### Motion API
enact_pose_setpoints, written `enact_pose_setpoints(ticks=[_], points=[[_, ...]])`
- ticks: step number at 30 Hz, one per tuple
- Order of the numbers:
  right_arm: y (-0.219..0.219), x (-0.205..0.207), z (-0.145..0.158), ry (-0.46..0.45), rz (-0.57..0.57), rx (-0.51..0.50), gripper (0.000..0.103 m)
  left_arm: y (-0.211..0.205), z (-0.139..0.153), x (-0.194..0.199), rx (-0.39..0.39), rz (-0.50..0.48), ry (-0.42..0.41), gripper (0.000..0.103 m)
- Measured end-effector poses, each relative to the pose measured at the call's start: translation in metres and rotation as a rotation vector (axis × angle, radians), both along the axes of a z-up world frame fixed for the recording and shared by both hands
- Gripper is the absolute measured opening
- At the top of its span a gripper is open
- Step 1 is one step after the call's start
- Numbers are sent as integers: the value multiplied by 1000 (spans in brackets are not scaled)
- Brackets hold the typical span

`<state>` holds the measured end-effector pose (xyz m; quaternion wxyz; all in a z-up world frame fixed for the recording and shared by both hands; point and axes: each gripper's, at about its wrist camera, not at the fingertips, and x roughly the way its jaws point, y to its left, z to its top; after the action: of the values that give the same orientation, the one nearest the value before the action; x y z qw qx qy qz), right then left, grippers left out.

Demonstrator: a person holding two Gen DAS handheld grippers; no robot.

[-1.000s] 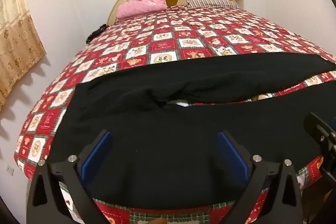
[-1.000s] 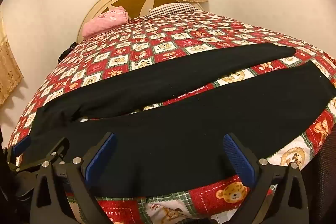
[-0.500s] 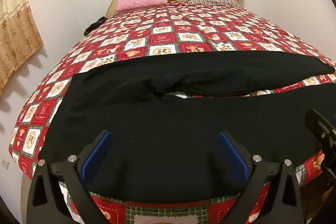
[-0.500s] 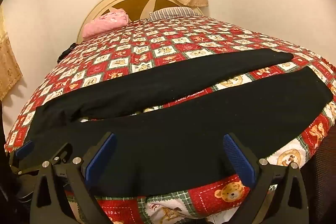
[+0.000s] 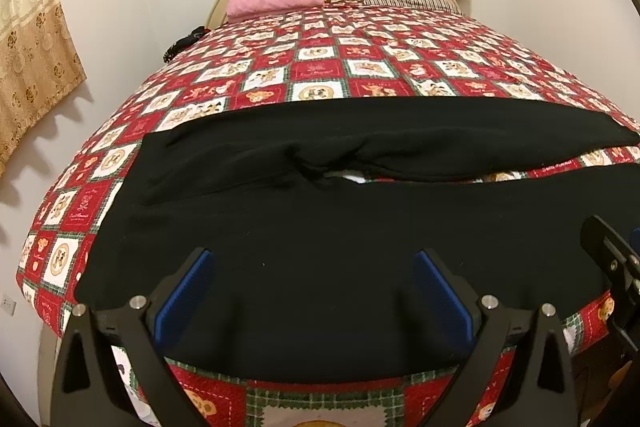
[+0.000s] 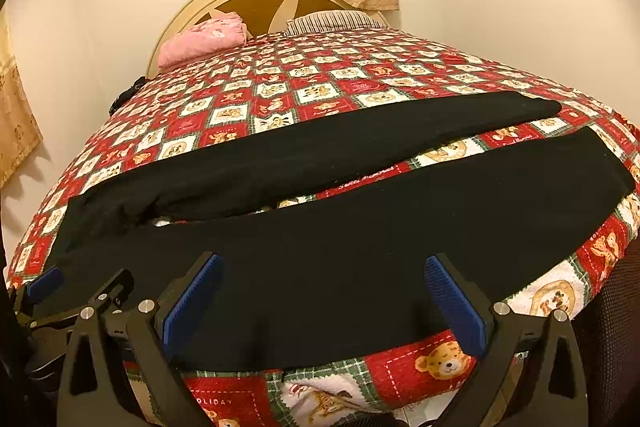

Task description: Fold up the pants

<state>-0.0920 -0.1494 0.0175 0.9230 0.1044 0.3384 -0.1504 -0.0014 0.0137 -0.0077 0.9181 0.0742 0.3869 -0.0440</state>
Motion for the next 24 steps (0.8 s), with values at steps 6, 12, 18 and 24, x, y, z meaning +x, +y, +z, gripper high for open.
enact_pose_setpoints(ticks=[6, 12, 18, 24], points=[[1, 0, 0, 2, -1, 0, 102, 0, 0, 0, 0, 1, 1, 102], [1, 0, 0, 1, -1, -1, 102, 1, 1, -1, -3, 2, 5, 102], [1, 0, 0, 4, 0, 0, 102, 1, 1, -1, -1, 2, 3, 102], [1, 0, -1, 3, -1, 1, 102, 1, 0, -1, 1, 2, 3, 102]])
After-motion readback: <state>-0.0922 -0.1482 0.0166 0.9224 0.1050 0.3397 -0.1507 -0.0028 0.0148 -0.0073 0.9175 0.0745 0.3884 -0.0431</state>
